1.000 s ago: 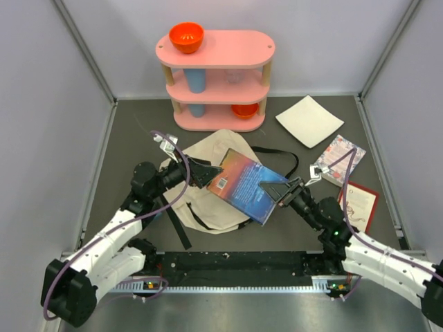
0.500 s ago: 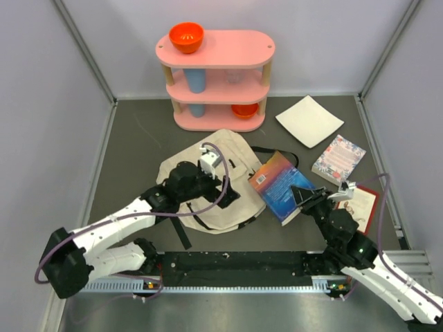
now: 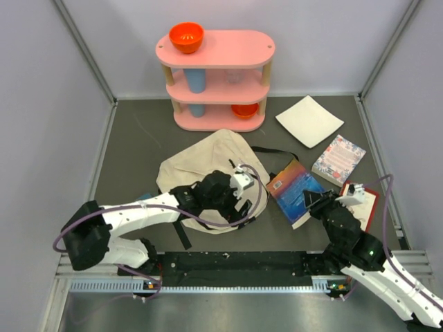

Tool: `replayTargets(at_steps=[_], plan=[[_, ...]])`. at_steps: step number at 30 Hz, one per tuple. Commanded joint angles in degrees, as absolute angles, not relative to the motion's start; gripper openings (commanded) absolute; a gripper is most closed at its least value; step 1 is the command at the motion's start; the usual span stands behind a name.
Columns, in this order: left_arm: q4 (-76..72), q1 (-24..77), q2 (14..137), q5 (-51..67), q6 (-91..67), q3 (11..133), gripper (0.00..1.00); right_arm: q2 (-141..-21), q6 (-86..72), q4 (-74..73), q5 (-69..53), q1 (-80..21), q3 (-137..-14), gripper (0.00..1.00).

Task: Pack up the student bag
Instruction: Place the book in the student bag.

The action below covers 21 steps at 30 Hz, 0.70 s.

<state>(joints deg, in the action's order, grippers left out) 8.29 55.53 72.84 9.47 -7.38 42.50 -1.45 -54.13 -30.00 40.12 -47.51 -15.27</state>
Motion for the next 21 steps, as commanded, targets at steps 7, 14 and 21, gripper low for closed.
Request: replayTargets(at_steps=[7, 14, 21], plan=[[14.41, 59.59, 83.05, 6.25, -4.75, 50.97, 0.92, 5.45, -54.58, -27.07, 42.98, -47.64, -23.03, 0.00], [16.44, 60.21, 87.01, 1.67, -5.97, 52.82, 0.90, 5.54, -54.84, -27.16, 42.54, -47.72, -23.03, 0.00], [17.49, 60.38, 89.65, -1.49, -6.59, 53.88, 0.85, 5.54, -55.19, -27.68, 42.54, -47.72, -23.12, 0.00]])
